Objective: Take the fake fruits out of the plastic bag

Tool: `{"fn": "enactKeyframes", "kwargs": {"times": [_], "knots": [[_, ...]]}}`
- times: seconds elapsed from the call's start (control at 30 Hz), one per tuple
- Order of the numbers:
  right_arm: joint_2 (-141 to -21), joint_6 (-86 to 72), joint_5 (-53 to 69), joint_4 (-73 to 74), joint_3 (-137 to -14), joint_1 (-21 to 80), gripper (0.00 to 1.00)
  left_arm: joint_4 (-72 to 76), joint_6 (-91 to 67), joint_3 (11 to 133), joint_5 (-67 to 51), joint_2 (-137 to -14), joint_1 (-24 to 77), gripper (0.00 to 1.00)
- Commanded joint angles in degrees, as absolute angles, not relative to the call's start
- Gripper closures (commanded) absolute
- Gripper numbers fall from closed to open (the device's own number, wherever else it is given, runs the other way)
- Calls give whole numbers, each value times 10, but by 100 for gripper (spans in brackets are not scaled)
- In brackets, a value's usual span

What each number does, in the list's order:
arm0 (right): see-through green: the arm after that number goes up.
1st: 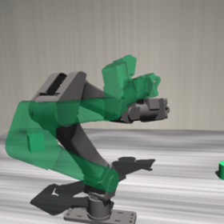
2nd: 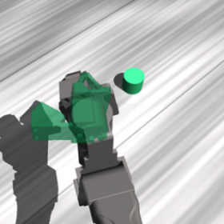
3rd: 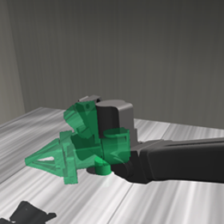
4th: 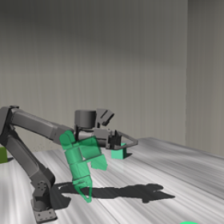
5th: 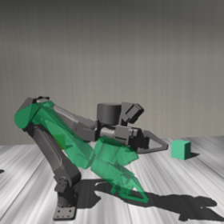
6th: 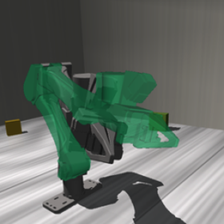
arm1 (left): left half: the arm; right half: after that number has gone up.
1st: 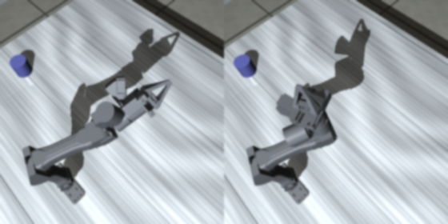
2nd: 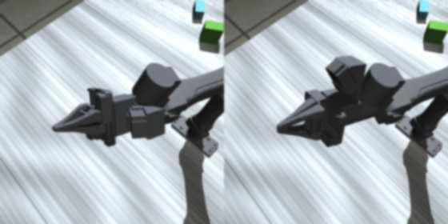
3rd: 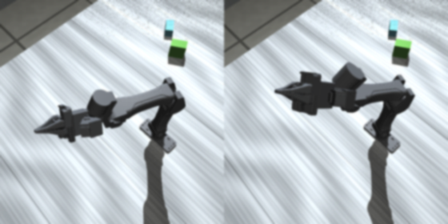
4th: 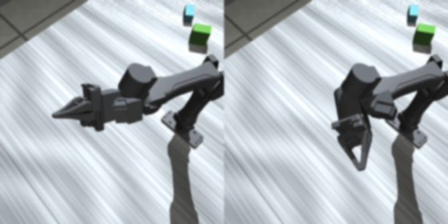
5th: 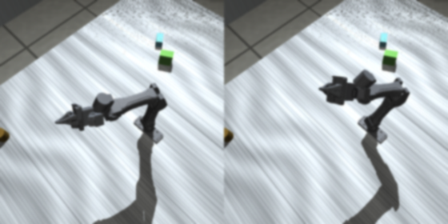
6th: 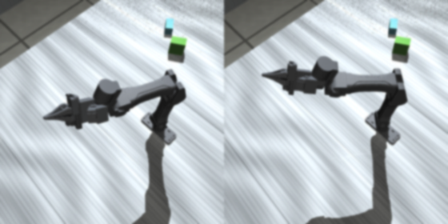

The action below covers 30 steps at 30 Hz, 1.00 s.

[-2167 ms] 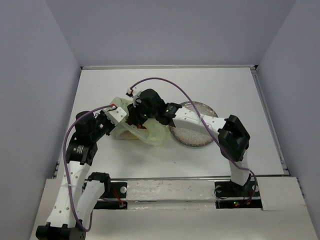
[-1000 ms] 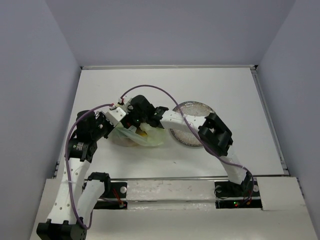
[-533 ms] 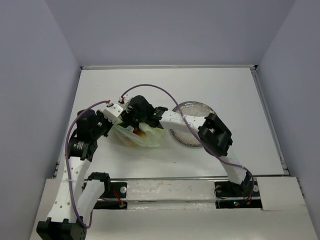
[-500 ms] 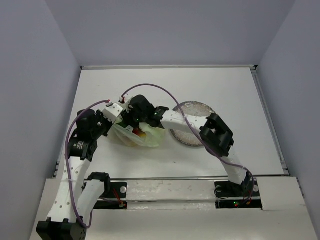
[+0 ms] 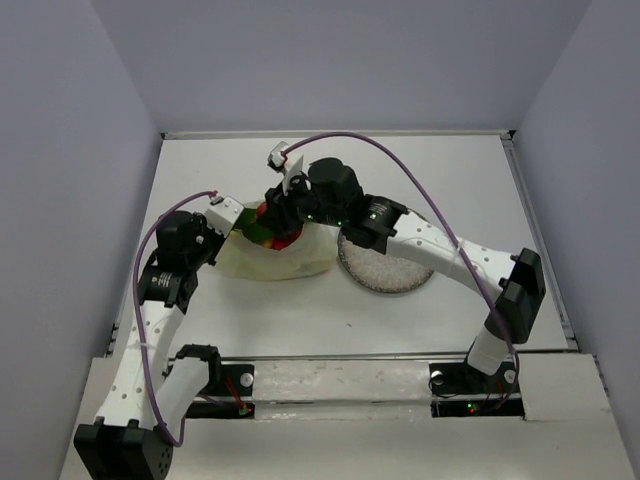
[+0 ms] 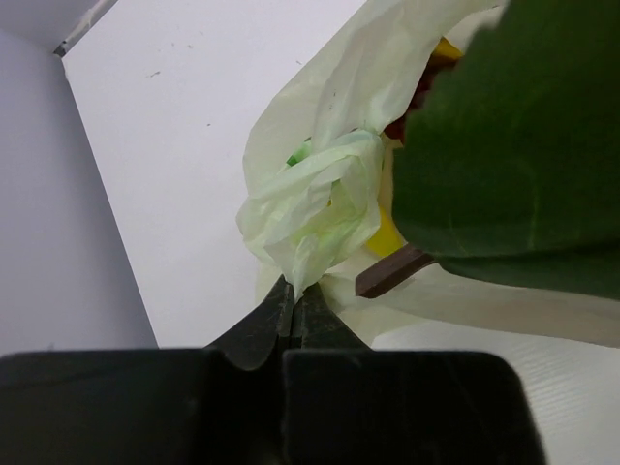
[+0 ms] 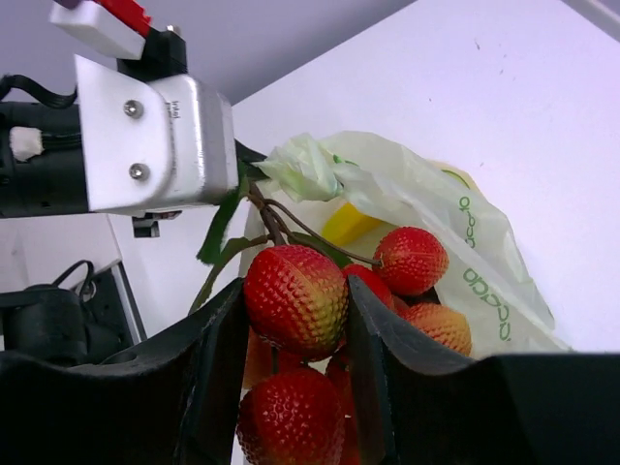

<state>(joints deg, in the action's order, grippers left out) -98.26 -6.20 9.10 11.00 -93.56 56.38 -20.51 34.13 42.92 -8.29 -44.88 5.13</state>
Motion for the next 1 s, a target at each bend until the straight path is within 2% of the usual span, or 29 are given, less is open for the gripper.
{"fn": "enactKeyframes", "kwargs": {"times": [0.0,0.47,0.77,0.97], "knots": [[-961,-60,105,91,-953,552,99,-186,333,456,-76,-454,48,100],[-954,-207,132,-49,-1023,452,99,-188,341,451,-91,-446,48,100],[-999,-295,57,-191,-1061,430,99,-189,355,461,-105,-450,48,100],[-1060,-313,20,-206,-1173,405,99,-189,355,464,-108,-450,47,100]]}}
